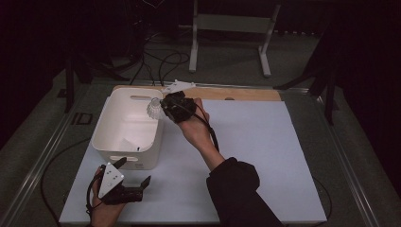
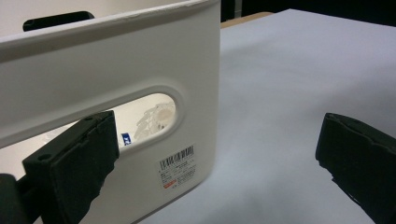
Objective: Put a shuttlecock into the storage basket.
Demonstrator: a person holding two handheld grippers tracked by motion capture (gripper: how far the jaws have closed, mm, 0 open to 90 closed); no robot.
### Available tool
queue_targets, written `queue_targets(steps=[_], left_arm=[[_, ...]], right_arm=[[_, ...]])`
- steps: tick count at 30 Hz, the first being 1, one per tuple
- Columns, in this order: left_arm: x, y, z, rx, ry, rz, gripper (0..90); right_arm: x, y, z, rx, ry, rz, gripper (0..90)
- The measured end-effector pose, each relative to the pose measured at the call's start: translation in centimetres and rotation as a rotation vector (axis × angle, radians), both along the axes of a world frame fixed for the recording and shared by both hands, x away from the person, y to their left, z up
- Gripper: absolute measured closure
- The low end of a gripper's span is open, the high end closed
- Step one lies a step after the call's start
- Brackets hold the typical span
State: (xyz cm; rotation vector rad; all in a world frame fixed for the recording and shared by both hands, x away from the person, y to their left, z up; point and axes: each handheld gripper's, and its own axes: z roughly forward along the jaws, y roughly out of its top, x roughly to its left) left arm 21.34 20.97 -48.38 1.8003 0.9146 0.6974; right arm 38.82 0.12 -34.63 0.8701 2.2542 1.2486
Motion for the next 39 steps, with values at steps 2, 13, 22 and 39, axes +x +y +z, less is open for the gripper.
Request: queue_targets(steps=[2,13,22,39], left_arm=[[0.0,0.0,0.0,0.000,0.001,0.000,0.0],[0.0,0.0,0.0,-0.003,-0.001,-0.001,0.0],[0.0,0.0,0.0,-0.003,-0.003,0.000,0.0],[0.0,0.1,0.0,-0.001,-0.002,-0.001,0.0]], right_arm=[[0.0,0.1,0.0,0.003,0.003,-0.004,88.8],[0.4,0.6,0.0,0.029,0.012,0.012,88.5],[0.5,1.0,-0.2,0.034,0.018,0.019,88.5],[0.3,2.1,-0.7,0.029,0.023,0.042,88.2]])
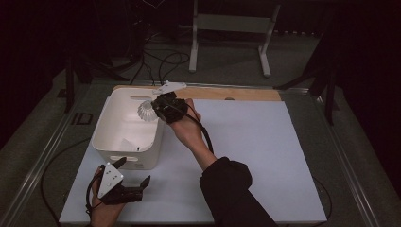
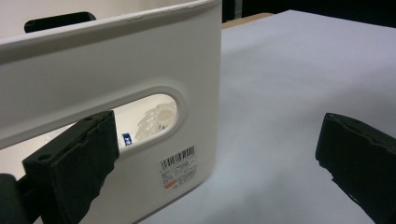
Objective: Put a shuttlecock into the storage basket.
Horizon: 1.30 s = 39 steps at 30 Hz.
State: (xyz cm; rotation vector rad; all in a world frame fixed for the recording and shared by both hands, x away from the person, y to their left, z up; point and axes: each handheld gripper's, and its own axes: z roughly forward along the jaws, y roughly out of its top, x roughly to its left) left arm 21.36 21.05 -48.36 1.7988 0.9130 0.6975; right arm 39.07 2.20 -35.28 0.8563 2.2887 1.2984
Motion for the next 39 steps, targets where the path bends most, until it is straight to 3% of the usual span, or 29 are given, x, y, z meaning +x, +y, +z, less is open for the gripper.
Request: queue_targets(steps=[4,6,8,9,10,13,25,39], left_arm=[[0.0,0.0,0.0,-0.001,0.000,0.001,0.0],[0.0,0.0,0.0,-0.002,0.000,0.002,0.0],[0.0,0.0,0.0,-0.004,0.000,0.002,0.0],[0.0,0.0,0.0,-0.004,0.000,0.002,0.0],[0.0,0.0,0.0,-0.004,0.000,0.003,0.0],[0.0,0.0,0.0,0.000,0.001,0.000,0.0],[0.0,0.0,0.0,0.000,0.000,0.001,0.0],[0.0,0.0,0.0,0.000,0.000,0.001,0.0]], right_arm=[[0.0,0.2,-0.1,0.001,0.000,0.004,88.0],[0.1,0.2,-0.1,0.015,0.017,-0.001,65.1],[0.4,0.0,-0.2,0.043,0.054,-0.010,51.8],[0.4,0.0,-0.2,0.043,0.054,-0.010,51.8],[0.7,-0.2,-0.3,0.048,0.075,-0.022,39.7],[0.9,-0.4,-0.6,0.027,0.092,-0.032,31.7],[0.7,-0.5,-0.7,-0.001,0.070,-0.043,14.5],[0.3,-1.1,-0.8,-0.026,0.049,-0.050,9.6]])
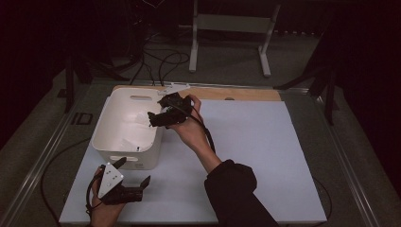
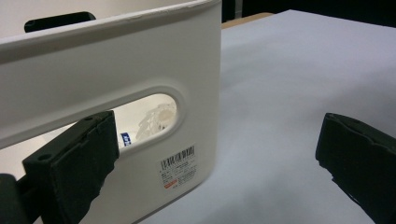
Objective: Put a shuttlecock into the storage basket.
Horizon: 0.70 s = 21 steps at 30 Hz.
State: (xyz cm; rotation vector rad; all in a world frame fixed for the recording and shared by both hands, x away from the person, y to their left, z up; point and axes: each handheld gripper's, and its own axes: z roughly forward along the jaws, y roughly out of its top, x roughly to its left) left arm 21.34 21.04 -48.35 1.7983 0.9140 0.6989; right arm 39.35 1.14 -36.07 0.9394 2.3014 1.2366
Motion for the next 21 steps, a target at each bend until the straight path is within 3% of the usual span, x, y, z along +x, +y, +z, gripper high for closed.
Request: queue_targets(steps=[9,21], left_arm=[[0.0,0.0,0.0,-0.001,-0.001,0.001,0.0],[0.0,-0.1,0.0,0.000,0.001,0.002,0.0]], right_arm=[[-0.1,-1.5,0.1,0.012,-0.021,-0.024,9.6],[-0.5,-4.8,-0.1,0.023,-0.037,-0.071,8.8]])
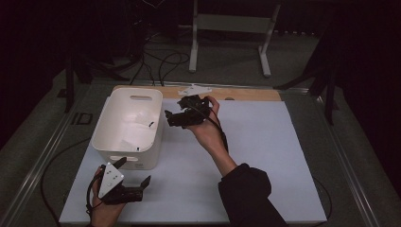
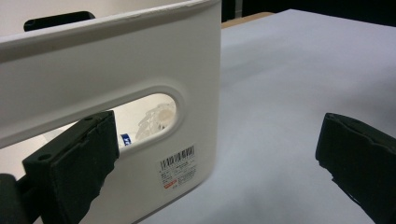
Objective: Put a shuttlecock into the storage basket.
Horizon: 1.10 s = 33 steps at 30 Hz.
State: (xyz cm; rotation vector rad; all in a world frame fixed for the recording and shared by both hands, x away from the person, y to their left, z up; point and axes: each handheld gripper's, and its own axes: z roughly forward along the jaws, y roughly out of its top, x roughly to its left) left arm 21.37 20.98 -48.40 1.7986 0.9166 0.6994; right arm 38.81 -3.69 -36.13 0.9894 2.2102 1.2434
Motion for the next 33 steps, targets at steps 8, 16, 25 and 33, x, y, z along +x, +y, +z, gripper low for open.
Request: queue_targets(steps=[8,16,25,33], left_arm=[[0.0,0.0,0.0,-0.002,-0.002,0.001,0.0],[0.0,0.0,0.0,-0.002,-0.001,0.004,0.0],[0.0,0.0,0.0,0.004,0.001,0.004,0.0],[0.0,0.0,0.0,0.003,0.000,0.005,0.0]], right_arm=[[-0.2,-1.6,-0.5,0.003,0.001,-0.021,8.8],[-0.6,-3.5,-0.8,-0.001,-0.001,-0.046,7.9],[-1.7,-6.2,-1.7,0.005,-0.001,-0.080,7.8],[-2.2,-8.8,-2.7,0.001,0.004,-0.128,7.8]])
